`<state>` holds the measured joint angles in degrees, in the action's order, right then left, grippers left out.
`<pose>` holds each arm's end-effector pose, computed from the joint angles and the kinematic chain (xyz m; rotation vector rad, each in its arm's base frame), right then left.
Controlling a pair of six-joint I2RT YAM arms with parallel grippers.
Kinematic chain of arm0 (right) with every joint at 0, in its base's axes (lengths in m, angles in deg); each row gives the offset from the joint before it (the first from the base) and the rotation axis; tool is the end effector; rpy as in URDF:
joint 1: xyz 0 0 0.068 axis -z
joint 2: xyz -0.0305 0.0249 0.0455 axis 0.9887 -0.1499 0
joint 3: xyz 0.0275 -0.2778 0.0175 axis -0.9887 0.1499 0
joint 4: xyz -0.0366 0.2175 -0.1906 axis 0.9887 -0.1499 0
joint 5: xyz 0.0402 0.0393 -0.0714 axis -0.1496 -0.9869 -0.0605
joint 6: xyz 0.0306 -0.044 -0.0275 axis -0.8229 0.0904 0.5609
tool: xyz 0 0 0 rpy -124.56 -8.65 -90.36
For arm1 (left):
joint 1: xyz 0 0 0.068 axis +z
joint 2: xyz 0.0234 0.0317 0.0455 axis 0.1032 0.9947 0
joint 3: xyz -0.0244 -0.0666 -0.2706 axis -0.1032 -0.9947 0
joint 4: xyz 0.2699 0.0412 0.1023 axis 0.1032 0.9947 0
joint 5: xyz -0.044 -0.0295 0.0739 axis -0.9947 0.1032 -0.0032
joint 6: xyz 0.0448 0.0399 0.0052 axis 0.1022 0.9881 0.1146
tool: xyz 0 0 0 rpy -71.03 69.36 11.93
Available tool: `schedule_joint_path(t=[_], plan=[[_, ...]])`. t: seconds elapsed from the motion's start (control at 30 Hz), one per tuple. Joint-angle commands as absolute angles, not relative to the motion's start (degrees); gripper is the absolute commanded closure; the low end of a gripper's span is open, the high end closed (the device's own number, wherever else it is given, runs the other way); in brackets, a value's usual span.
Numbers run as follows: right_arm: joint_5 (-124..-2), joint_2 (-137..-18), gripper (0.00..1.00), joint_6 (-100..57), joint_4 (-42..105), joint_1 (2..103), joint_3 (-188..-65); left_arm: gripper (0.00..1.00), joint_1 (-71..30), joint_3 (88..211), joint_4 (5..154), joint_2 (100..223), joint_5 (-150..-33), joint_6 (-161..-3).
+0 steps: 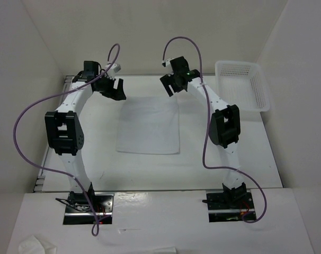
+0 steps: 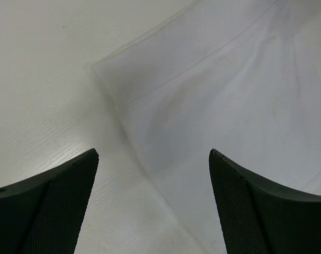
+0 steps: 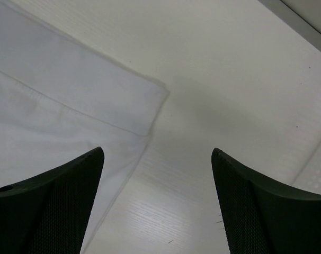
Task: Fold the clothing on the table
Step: Flatten the skirt out
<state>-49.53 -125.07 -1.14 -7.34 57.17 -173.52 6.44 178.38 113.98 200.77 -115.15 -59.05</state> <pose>0.5077 0.2230 0.2710 -0.7118 2.2479 -0.0388 0.4932 -0.0188 0.2735 0.4771 2.2398 -0.5470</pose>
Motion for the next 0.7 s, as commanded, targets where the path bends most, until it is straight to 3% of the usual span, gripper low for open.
schedule_joint_path(t=[0.0,0.13,0.4,0.67], plan=[[-46.2,-122.3,0.13,-1.6,-4.7,57.5,-174.1,0.09,3.7,177.1,112.1,200.8,-113.4,-60.0],[-48.6,-120.2,0.12,-0.9,-4.7,57.5,-169.7,0.06,2.5,176.4,110.9,203.6,-112.9,-62.0],[-50.9,-119.7,0.17,0.1,-2.4,57.5,-163.5,0.07,2.5,189.1,114.7,213.5,-110.6,-66.9],[-55.8,-123.6,0.18,-1.8,-5.1,62.3,-169.3,0.1,5.7,203.7,120.9,222.5,-109.4,-70.1]])
